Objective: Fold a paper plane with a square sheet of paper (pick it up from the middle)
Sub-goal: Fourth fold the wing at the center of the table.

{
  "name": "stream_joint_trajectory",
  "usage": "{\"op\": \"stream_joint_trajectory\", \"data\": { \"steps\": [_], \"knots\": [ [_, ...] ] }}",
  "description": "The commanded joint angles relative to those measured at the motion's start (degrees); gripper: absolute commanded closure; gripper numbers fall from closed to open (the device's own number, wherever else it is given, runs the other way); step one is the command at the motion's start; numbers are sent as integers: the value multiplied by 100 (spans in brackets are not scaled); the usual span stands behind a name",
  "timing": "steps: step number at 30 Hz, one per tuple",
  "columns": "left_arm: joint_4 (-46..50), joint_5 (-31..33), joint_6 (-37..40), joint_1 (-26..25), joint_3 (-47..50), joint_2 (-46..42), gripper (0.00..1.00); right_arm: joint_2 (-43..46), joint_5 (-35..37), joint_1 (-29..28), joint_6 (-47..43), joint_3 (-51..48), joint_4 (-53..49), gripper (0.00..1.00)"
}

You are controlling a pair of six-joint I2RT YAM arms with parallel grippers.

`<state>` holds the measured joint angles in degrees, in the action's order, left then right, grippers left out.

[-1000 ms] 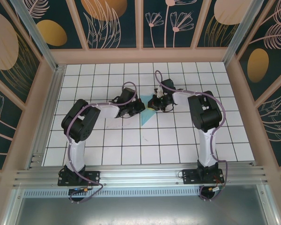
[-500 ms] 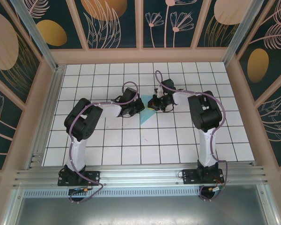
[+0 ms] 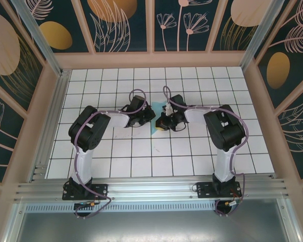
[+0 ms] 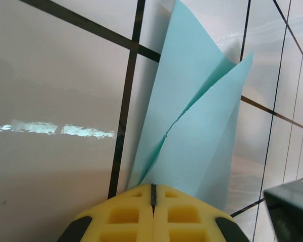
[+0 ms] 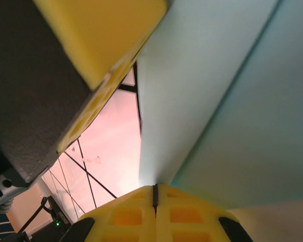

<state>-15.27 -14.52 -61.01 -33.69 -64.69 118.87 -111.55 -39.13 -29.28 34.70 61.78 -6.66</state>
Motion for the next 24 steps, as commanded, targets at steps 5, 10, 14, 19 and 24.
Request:
{"op": "stream_joint_trajectory", "data": {
  "steps": [5, 10, 14, 19, 24],
  "knots": [
    [560, -35, -255, -22, 360, 169, 100, -151, -47, -148, 370, 10, 354, 100],
    [619, 29, -327, -18, 367, 170, 100, -283, -51, -175, 263, -38, 110, 100],
    [624, 73, -435, -21, 395, 198, 100, -249, -112, -401, 93, -157, -167, 100],
    [613, 116, -497, -22, 452, 233, 100, 80, -212, -481, -136, -512, -491, 100],
    [545, 102, -480, -21, 475, 205, 100, 493, -200, -474, -351, -669, -764, 100]
  ]
}}
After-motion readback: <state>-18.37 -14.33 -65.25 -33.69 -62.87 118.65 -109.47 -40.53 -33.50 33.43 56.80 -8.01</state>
